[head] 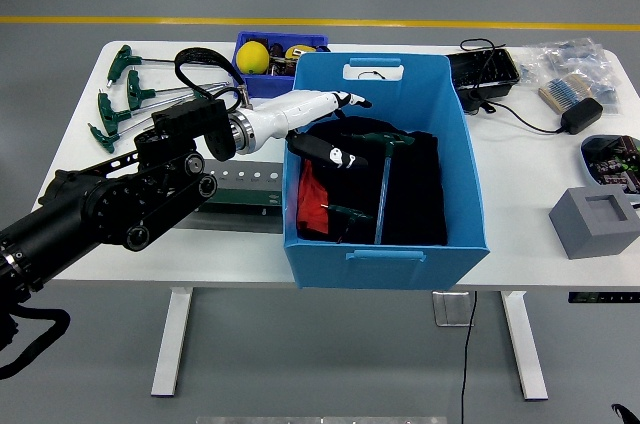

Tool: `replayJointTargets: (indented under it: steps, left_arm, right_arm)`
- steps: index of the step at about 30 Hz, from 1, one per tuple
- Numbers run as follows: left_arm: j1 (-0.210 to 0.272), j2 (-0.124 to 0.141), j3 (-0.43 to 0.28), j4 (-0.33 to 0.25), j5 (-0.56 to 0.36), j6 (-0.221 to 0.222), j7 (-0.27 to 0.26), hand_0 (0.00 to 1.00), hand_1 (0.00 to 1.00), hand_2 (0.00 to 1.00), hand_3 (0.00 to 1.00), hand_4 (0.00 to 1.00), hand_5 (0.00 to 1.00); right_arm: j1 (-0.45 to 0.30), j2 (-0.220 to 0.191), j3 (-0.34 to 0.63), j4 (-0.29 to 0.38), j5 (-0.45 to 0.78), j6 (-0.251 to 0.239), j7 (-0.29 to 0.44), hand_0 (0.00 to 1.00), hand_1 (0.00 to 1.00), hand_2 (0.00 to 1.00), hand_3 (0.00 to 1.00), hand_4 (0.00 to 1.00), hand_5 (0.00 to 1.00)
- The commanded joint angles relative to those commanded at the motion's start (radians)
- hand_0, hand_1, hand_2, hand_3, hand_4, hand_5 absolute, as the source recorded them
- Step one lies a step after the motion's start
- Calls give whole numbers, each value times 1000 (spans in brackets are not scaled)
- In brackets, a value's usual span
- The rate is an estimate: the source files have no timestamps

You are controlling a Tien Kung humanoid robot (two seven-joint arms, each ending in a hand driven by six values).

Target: Lift tool from toolbox,place it in box,lift tool from toolbox,place it in box

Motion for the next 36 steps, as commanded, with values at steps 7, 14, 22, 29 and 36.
replayJointTargets:
  steps: [7, 14, 22, 29, 36]
  left_arm:
    - [126, 3, -162, -79, -75, -9, 17, 816, 873, 998, 920, 936, 679]
    - [315, -20, -363, -183, -325, 37, -30, 897, 938, 998, 893, 937, 685]
    - [511, -41, -540, -303, -674, 99, -79, 866, 902, 992, 842, 935, 684]
    - [626, -69, -662, -341, -747, 94, -75, 845, 871, 965, 826, 935, 689]
    - [716, -68, -745, -360, -714, 94, -78, 844, 870, 960, 825, 930, 700]
  right_arm:
    - [2, -2, -43, 0, 46, 2, 9, 677, 653, 708, 559, 776, 667]
    - [5, -3, -99, 0, 110, 5, 23, 676, 652, 708, 558, 776, 667]
    - [5, -2, -134, 1, 148, 6, 31, 674, 650, 708, 557, 776, 667]
    - [0, 1, -133, 3, 144, 4, 31, 673, 649, 707, 557, 776, 667]
    - [-7, 6, -123, 5, 128, 3, 26, 674, 649, 707, 557, 776, 667]
